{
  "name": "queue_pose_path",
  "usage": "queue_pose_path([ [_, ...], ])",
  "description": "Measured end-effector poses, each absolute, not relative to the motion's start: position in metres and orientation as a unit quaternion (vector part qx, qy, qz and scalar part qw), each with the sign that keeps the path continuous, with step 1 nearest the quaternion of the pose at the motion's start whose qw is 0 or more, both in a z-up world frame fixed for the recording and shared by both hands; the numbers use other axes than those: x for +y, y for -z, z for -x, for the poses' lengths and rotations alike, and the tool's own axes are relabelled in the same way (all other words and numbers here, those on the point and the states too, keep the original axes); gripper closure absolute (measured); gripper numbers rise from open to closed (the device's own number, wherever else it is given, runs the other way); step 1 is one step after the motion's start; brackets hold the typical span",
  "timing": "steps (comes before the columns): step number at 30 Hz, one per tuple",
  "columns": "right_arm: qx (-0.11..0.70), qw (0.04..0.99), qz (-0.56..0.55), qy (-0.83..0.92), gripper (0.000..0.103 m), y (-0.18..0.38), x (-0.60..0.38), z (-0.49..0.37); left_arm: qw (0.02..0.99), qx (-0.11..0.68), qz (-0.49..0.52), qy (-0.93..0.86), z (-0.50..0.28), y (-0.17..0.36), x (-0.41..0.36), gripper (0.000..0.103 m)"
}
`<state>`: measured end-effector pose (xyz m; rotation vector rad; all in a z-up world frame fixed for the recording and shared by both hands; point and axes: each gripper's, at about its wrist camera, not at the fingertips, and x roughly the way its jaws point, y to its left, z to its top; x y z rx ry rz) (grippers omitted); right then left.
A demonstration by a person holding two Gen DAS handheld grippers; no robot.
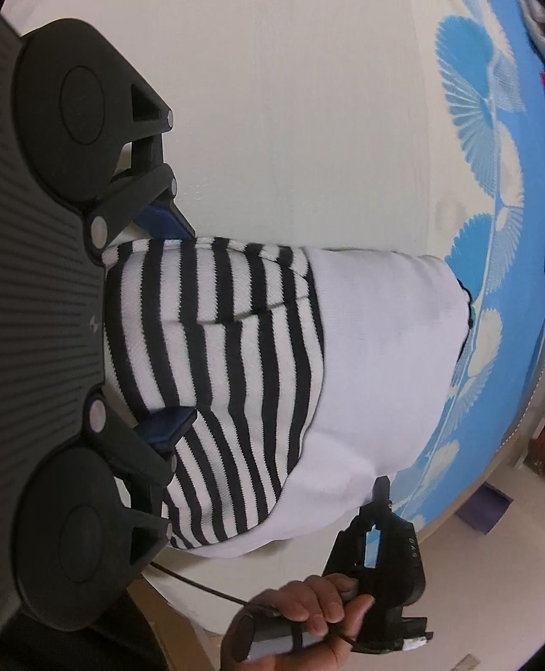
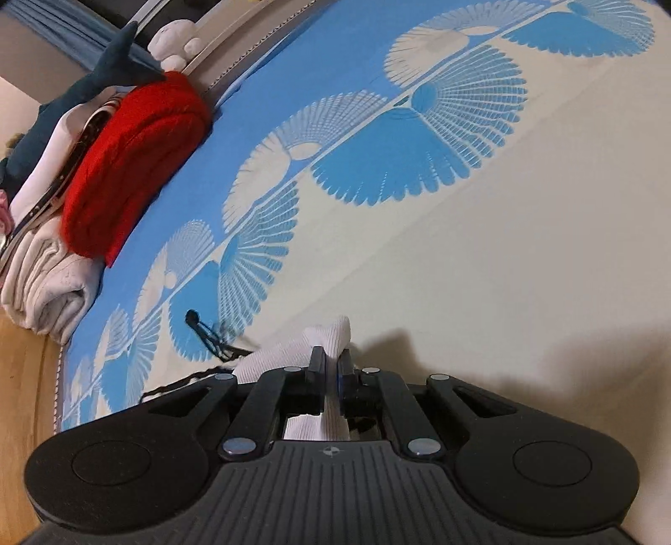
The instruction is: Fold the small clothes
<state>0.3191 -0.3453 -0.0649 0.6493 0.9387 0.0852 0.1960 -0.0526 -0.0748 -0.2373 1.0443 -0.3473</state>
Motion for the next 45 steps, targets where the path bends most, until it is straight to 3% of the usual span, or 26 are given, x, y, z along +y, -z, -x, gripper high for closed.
queue_pose_path([
  [1,0.439,0.841,-0.315,-0.035,0.089,0.062,-0.348,-0.314,0.847,0.495,0.105,0.164,-0.196,0.073,-0.054,0.016],
  [3,0.423,0.842,-0.334,-0.037,0.075,0.056,-0.359,-0.301,0.847,0.493,0.112,0.164,-0.200,0.069,-0.053,0.016],
  [11,0.427,0.830,-0.332,-0.134,0.060,0.043,-0.383,-0.241,0.869,0.437,0.188,0.136,-0.194,0.044,-0.027,0.017],
  [17,0.484,0.821,-0.247,-0.175,0.054,0.056,-0.367,-0.209,0.872,0.428,0.193,0.138,-0.190,0.033,-0.028,0.017],
  [20,0.489,0.815,-0.228,-0.213,0.056,0.055,-0.363,-0.195,0.873,0.427,0.185,0.146,-0.187,0.029,-0.034,0.017],
  [22,0.483,0.813,-0.222,-0.239,0.070,0.052,-0.360,-0.187,0.872,0.427,0.188,0.145,-0.186,0.029,-0.035,0.017],
  [24,0.485,0.814,-0.193,-0.255,0.103,0.052,-0.351,-0.182,0.870,0.431,0.191,0.143,-0.187,0.032,-0.035,0.017],
  [27,0.474,0.829,-0.164,-0.246,0.103,0.045,-0.349,-0.176,0.866,0.443,0.187,0.140,-0.187,0.035,-0.034,0.017],
  [31,0.398,0.833,-0.315,-0.220,0.103,0.027,-0.410,-0.174,0.857,0.460,0.183,0.146,-0.187,0.042,-0.033,0.017],
  [34,0.458,0.834,-0.244,-0.188,0.103,0.040,-0.402,-0.174,0.848,0.492,0.138,0.140,-0.188,0.059,-0.041,0.016],
  [37,0.507,0.826,-0.181,-0.169,0.103,0.055,-0.381,-0.178,0.842,0.496,0.163,0.139,-0.187,0.057,-0.034,0.018],
  [41,0.491,0.838,-0.165,-0.173,0.103,0.046,-0.370,-0.179,0.847,0.468,0.191,0.165,-0.183,0.041,-0.027,0.018],
  [45,0.479,0.844,-0.173,-0.171,0.103,0.045,-0.368,-0.184,0.840,0.512,0.105,0.150,-0.185,0.064,-0.041,0.015],
])
